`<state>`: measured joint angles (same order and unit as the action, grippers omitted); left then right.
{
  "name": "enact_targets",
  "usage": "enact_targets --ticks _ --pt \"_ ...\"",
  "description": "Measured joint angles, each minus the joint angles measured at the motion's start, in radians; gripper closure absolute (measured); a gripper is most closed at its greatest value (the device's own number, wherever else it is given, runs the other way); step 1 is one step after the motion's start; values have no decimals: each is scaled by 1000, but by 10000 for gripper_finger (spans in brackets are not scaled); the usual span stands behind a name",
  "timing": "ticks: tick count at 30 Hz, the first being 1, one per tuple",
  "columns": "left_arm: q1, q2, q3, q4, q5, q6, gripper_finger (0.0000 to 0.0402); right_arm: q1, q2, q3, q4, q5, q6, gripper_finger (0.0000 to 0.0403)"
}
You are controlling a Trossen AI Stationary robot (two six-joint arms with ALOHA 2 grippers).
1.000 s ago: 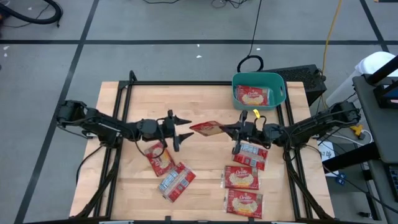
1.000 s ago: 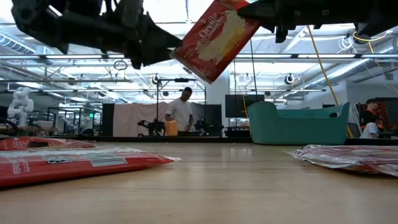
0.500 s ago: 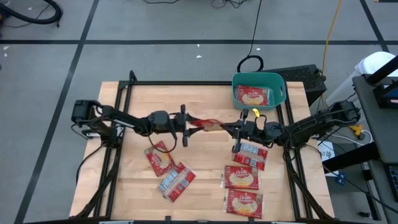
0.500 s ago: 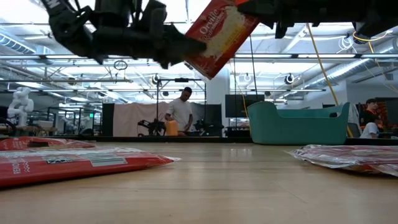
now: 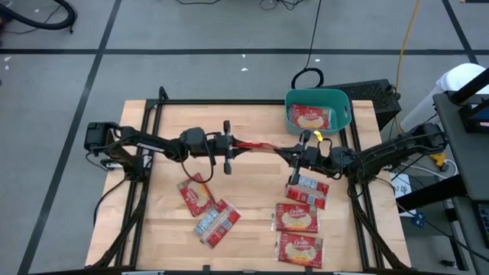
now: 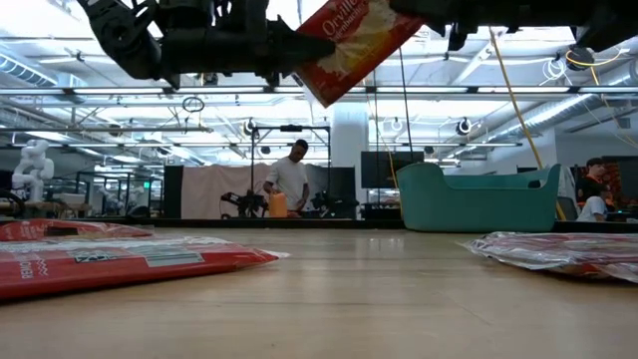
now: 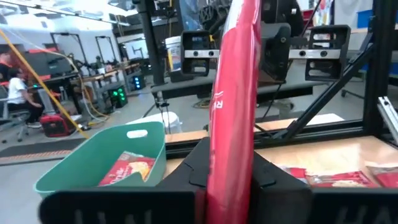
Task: Sort popcorn bags into baskets
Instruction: Put the red popcorn bag into the blue bin
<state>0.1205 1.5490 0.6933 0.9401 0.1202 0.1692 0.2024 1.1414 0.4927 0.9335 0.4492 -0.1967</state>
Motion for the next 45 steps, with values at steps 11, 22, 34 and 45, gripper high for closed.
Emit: enact_targets --ticks 11,22,34,45 --pt "49 0 143 -242 45 -18 377 1 0 0 -32 143 -13 306" --pt "127 -13 386 -723 51 19 377 2 2 0 -303 387 62 223" --pt "250 0 655 -858 45 66 377 18 -10 0 -623 307 320 221" --pt "318 277 915 -869 104 59 377 156 -10 0 -641 263 410 237"
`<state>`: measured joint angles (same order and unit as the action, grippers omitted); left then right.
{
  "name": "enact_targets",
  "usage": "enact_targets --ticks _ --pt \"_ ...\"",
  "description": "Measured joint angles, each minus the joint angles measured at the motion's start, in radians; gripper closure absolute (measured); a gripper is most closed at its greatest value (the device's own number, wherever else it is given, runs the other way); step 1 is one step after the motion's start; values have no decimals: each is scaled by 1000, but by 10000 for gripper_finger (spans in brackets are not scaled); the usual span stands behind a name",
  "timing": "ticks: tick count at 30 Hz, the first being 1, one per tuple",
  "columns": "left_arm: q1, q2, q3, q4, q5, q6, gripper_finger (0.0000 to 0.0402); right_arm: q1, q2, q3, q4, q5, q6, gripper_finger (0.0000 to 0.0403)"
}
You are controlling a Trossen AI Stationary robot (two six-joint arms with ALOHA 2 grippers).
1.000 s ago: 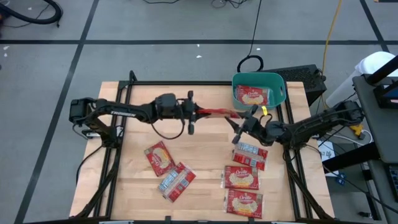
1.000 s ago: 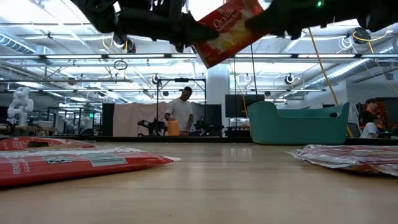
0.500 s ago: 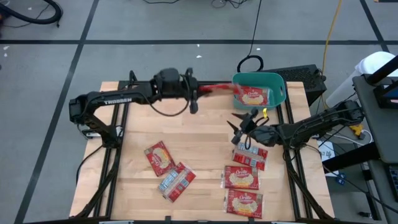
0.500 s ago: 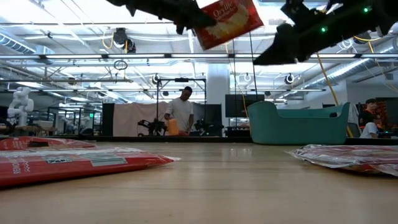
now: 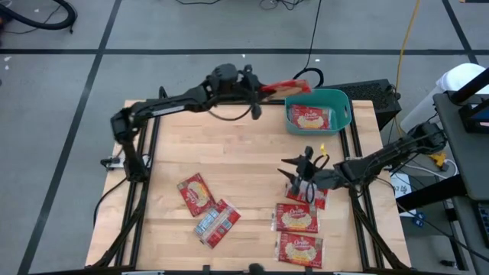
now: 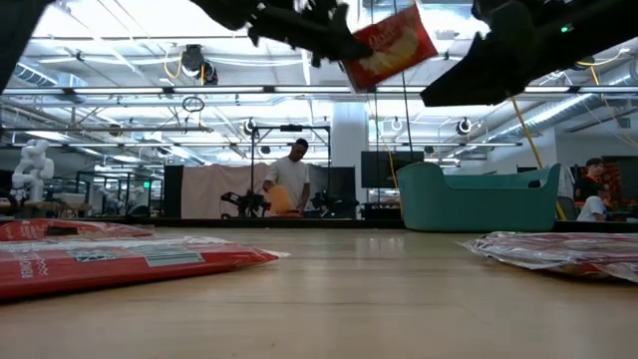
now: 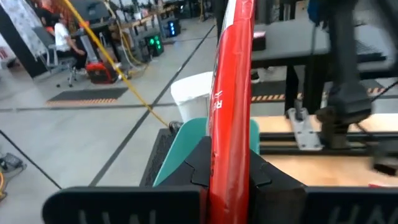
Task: Sort popcorn bags into baskets
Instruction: Put the red popcorn bag into the blue bin
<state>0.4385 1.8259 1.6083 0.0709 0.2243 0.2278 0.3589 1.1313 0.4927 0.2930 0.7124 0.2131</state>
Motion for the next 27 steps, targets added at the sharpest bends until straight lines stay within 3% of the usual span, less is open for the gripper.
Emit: enact_targets --ticks 7,12,16,27 --pt "30 228 221 -59 16 2 377 81 0 -41 -21 23 24 239" --pt "32 368 409 -94 56 -12 377 146 0 -125 -14 26 140 239" --pt "27 448 535 -119 65 -19 377 209 0 -166 10 91 209 239" --pt "25 567 602 -124 66 -30 377 298 -43 -167 23 129 150 239"
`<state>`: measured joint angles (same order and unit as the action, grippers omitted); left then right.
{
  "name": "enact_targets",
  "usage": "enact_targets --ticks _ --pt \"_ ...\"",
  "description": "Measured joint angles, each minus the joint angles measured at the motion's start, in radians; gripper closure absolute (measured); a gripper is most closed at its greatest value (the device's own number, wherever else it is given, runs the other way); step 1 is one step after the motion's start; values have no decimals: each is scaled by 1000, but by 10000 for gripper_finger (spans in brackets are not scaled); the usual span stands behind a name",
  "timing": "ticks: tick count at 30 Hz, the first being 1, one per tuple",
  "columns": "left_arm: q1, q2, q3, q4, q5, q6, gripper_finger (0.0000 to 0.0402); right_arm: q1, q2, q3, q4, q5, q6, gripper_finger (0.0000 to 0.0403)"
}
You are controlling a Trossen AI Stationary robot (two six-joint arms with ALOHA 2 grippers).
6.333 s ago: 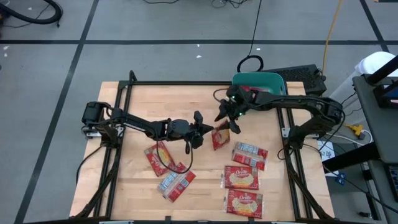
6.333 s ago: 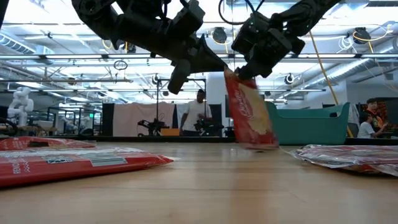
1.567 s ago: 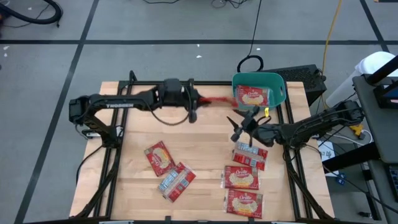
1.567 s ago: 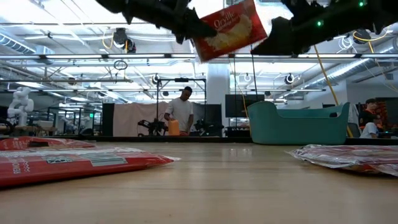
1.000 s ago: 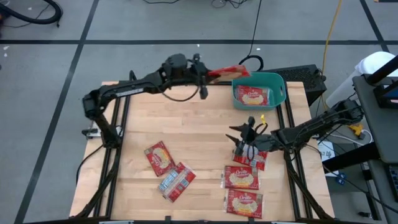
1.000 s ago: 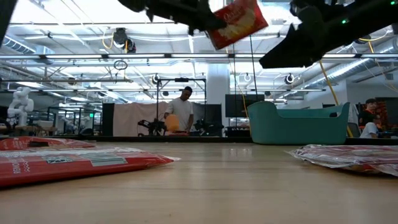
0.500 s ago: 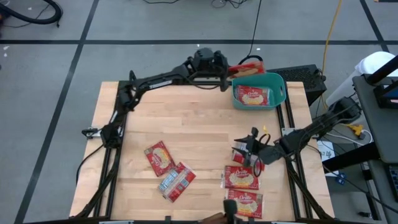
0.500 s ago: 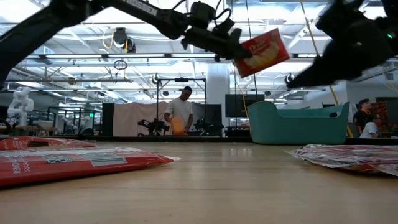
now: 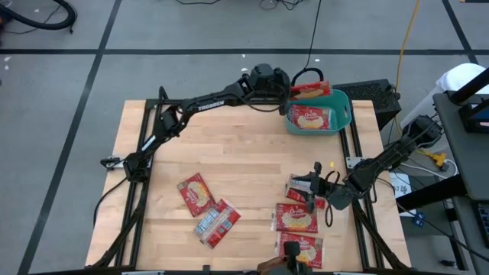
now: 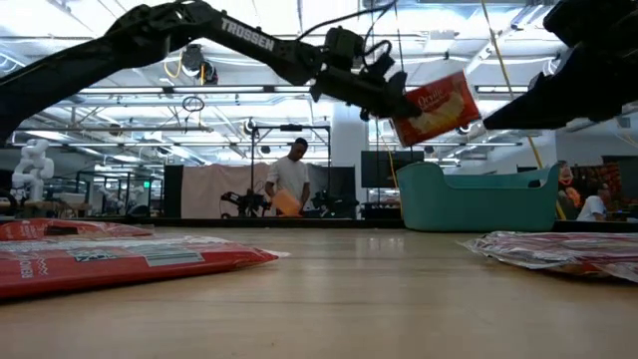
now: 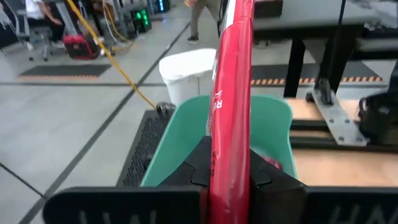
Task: Sort popcorn bags into baskets
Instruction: Put the red popcorn bag into the blue bin
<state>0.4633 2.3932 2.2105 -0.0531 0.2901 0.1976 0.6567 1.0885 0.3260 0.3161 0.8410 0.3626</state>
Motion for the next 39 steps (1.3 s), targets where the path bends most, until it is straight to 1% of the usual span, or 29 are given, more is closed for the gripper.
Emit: enact_targets --ticks 2,6,9,14,23,26,28,31,37,39 --pt "3 4 0 -25 0 -20 371 5 -16 0 -5 0 -10 239" --pt "6 15 0 -24 7 -56 355 7 -51 0 -6 1 -35 239" --pt "5 32 1 1 10 -74 354 6 -76 0 -8 0 -60 239" --pt "5 68 1 -5 22 -98 359 6 -109 0 -8 1 -96 239" --pt "-17 72 0 8 24 -105 337 6 -136 0 -7 2 -122 239" --pt "-27 86 1 48 -1 -81 336 6 -136 0 -6 3 -121 239" --pt "-27 92 1 40 -10 -100 336 6 -136 0 -3 3 -121 239" --pt "-26 103 0 47 -61 -99 335 6 -136 -1 1 3 -122 239" --pt "-18 105 0 61 -74 -105 335 6 -136 -1 -10 6 -122 239" --pt "-16 105 0 56 -75 -105 335 6 -136 -1 -20 39 -118 239"
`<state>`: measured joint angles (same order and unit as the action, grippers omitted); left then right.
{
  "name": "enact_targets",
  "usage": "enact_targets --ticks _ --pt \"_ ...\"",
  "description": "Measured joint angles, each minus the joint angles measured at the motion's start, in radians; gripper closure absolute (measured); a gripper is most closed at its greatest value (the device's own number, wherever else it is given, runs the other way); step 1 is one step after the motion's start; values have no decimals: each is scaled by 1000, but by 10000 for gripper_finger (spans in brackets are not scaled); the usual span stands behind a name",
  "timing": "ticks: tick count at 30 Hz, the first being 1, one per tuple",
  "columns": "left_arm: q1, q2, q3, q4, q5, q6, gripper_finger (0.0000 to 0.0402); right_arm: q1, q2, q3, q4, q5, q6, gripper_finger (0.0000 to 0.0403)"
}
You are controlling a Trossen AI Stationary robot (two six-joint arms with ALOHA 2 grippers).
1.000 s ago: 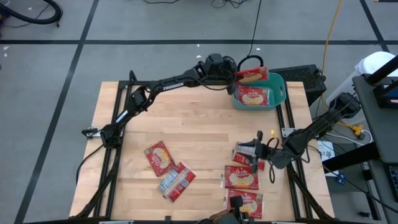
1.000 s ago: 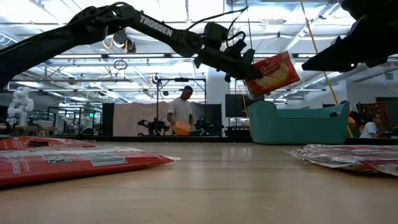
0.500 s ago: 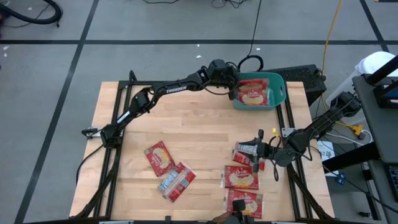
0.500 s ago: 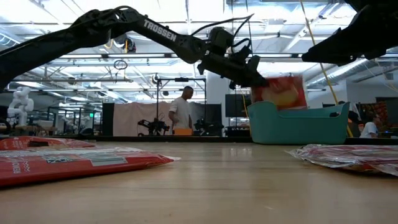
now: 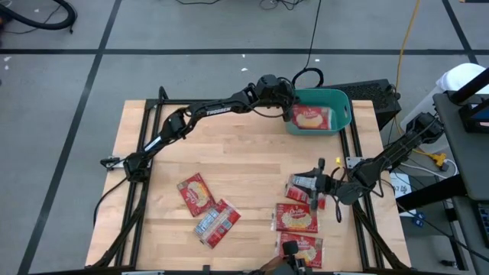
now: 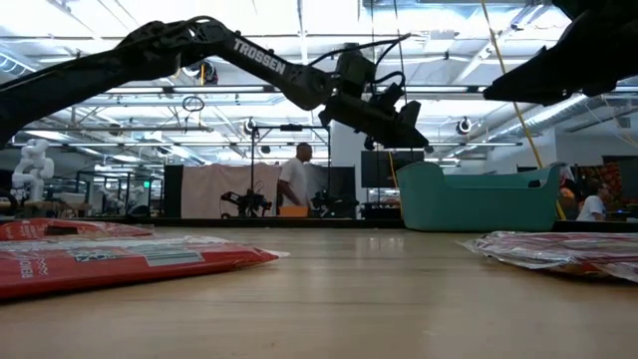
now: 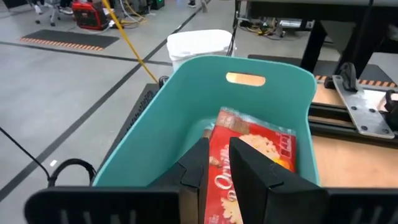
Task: Sort popcorn bags into baskets
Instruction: Put the red popcorn bag into the blue bin
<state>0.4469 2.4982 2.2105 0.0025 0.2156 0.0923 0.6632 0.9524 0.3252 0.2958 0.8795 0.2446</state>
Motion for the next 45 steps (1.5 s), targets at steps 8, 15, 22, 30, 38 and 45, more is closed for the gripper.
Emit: enact_targets --ticks 8,15,22,30,38,45 --pt "2 -104 0 -250 8 13 334 -1 0 0 -14 67 20 239" --pt "-70 -181 0 -621 10 133 334 -1 0 0 -47 31 110 239" --pt "-230 -208 -109 -714 -80 155 337 -2 -3 0 -76 -117 238 239" --pt "-366 -405 -534 -424 -216 -23 396 -1 -3 0 -195 -253 370 239" --pt "-502 -711 -1002 -185 -523 -261 384 -58 6 0 -149 -230 303 239" --pt "-615 -928 -1276 -164 -617 -555 372 -149 67 1 54 -380 155 239"
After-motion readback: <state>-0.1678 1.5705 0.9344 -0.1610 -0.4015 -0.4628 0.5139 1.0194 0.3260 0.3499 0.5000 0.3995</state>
